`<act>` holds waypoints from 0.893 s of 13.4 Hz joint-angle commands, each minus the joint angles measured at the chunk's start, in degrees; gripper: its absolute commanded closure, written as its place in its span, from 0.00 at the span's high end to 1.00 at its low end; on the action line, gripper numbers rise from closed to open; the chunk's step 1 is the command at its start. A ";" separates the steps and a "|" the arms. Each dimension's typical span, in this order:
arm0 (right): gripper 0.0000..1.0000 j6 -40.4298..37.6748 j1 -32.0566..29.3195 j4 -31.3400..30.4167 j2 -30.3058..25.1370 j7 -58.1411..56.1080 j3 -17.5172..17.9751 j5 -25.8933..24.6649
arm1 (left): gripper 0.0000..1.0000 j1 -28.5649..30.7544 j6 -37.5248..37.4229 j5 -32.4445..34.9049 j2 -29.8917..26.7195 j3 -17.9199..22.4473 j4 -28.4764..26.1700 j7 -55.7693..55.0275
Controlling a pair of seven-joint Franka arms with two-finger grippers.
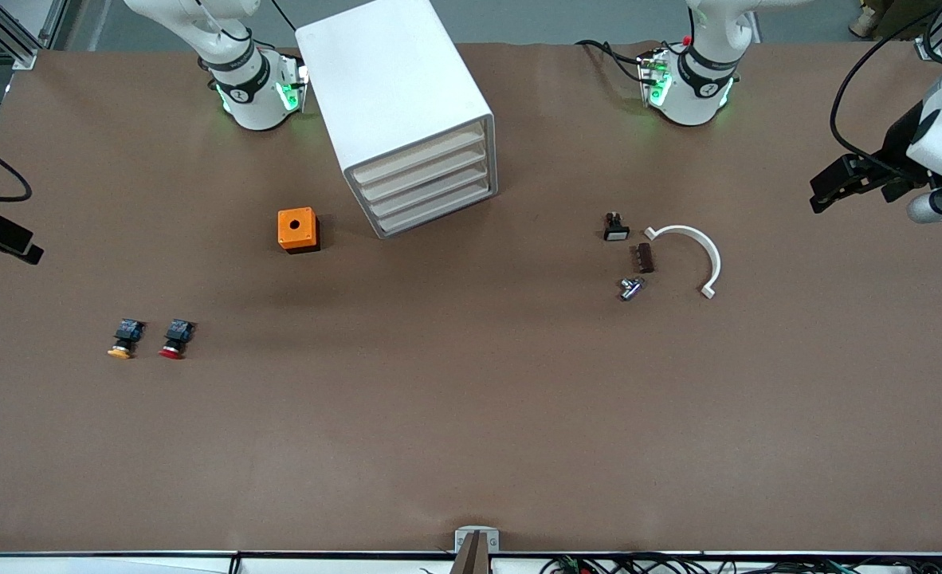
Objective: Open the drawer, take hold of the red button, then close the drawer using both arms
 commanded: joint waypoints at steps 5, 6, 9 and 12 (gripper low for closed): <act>1.00 2.91 -0.33 -3.92 -2.77 0.49 0.55 0.91 | 1.00 0.63 -2.45 -0.38 -0.24 0.26 0.79 5.00; 1.00 2.64 -0.15 -4.00 -2.77 0.48 0.64 0.83 | 1.00 0.63 -2.64 -0.38 -0.33 0.26 0.79 5.36; 1.00 2.65 -0.15 -3.91 -2.60 0.57 0.64 0.82 | 1.00 0.63 -3.77 -0.12 -0.60 0.17 0.79 5.54; 1.00 2.91 -0.06 -3.91 -2.60 0.48 0.64 0.82 | 1.00 0.63 -3.87 -0.20 -1.13 -0.09 0.61 4.75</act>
